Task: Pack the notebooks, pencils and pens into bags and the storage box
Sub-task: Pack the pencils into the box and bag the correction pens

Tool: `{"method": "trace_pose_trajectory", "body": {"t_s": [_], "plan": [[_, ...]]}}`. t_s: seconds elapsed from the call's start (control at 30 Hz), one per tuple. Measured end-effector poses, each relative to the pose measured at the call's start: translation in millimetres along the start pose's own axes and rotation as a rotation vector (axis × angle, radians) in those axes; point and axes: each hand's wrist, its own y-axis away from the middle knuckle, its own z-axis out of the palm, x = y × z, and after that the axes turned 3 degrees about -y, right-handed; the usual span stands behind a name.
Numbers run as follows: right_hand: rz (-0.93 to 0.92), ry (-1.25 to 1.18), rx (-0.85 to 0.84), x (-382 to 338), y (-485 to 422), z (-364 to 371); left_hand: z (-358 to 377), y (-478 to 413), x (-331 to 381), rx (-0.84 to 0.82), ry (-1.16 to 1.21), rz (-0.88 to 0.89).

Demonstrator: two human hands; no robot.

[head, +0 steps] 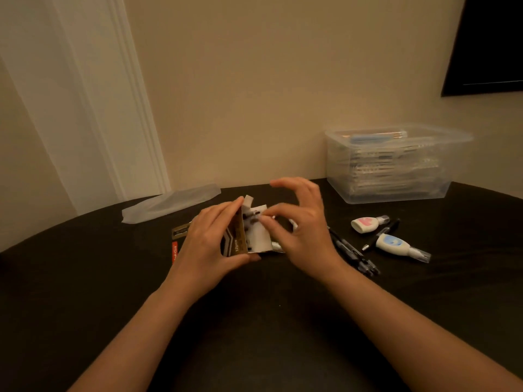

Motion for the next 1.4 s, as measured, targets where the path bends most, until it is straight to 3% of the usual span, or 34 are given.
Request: {"method": "trace_pose_trajectory", "body": {"t_s": [0.1, 0.17, 0.43, 0.5, 0.63, 0.73, 0.8, 0.87, 0.97, 1.2, 1.3, 1.4], "plan": [[0.037, 0.009, 0.110, 3.5, -4.3, -5.6, -3.4, 2.4, -5.6, -0.009, -0.027, -0.036], [0.012, 0.069, 0.054, 3.3, -0.9, -2.5, -3.8, 2.9, -6.2, -0.021, -0.022, -0.016], [0.116, 0.061, -0.578, 0.5, 2.7, -0.4, 4.0, 5.2, -5.6, -0.072, -0.112, 0.112], [0.132, -0.050, -0.549, 1.7, -0.5, -7.2, 3.1, 5.8, -6.1, -0.066, -0.091, 0.088], [0.309, -0.210, -0.254, 11.7, -10.5, -22.1, -1.1, 2.9, -0.6, -0.073, -0.106, 0.006], [0.443, 0.162, -0.300, 30.9, -15.0, -35.0, -2.3, 1.9, 3.7, -0.110, -0.149, 0.004], [0.545, 0.492, -0.497, 41.5, -13.5, -44.3, -2.0, 1.5, 6.8, -0.132, -0.158, 0.000], [0.658, 0.665, -0.688, 43.6, -13.1, -51.9, -2.1, 1.0, 9.3, -0.122, -0.147, -0.002], [0.722, 0.801, -0.834, 38.2, -14.6, -59.3, -2.8, 0.8, 11.3, -0.137, -0.157, -0.003], [0.706, 0.928, -0.963, 37.2, -11.0, -52.6, 1.5, 1.5, 13.6, -0.160, -0.154, 0.004], [0.732, 0.895, -0.915, 37.0, -11.9, -52.9, 0.5, 1.6, 15.3, -0.160, -0.167, -0.008], [0.749, 0.642, -0.632, 39.0, -16.8, -54.4, 0.1, 2.0, 14.6, -0.124, -0.187, -0.029]]}}
